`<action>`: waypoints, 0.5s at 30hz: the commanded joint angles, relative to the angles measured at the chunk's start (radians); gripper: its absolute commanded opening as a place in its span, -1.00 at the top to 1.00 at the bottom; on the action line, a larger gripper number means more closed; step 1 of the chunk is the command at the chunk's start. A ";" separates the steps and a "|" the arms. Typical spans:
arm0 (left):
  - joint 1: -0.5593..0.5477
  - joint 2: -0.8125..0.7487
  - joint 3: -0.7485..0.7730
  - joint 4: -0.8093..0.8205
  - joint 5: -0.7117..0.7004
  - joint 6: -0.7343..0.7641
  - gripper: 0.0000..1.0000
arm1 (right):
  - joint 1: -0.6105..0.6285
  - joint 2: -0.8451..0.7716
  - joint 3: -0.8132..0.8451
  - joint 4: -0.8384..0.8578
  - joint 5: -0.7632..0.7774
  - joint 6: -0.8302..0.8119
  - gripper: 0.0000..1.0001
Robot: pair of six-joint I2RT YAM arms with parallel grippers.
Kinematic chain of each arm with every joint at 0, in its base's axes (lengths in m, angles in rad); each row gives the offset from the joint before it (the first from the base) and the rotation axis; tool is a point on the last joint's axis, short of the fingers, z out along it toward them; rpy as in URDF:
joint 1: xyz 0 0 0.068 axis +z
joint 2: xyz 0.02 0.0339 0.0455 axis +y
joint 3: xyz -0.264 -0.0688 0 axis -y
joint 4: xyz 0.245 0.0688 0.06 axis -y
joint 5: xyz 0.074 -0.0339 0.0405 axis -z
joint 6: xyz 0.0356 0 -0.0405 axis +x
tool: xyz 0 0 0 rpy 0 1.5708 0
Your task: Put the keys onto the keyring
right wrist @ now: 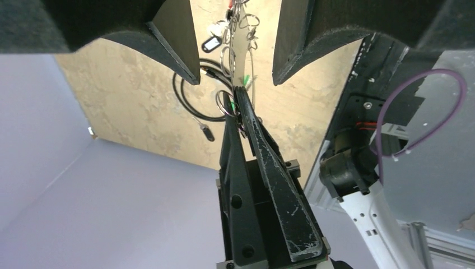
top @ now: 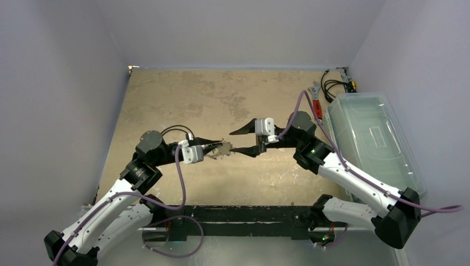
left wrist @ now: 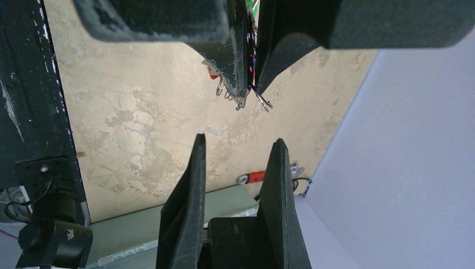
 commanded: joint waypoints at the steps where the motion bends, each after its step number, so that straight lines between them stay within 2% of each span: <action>1: 0.003 -0.027 0.023 0.015 0.037 0.076 1.00 | 0.002 -0.062 -0.046 0.104 0.076 0.007 -0.08; 7: 0.001 -0.046 0.015 -0.008 0.078 0.124 1.00 | 0.002 -0.064 -0.056 0.122 0.100 0.004 -0.10; 9: 0.000 -0.059 0.024 -0.031 0.053 0.136 1.00 | 0.002 -0.067 -0.068 0.156 0.187 0.021 -0.10; 12: 0.000 -0.077 0.049 -0.103 -0.014 0.158 1.00 | 0.001 -0.073 -0.102 0.260 0.395 0.110 -0.14; 15: -0.005 -0.102 0.079 -0.194 -0.079 0.199 1.00 | 0.001 -0.053 -0.084 0.250 0.473 0.186 -0.22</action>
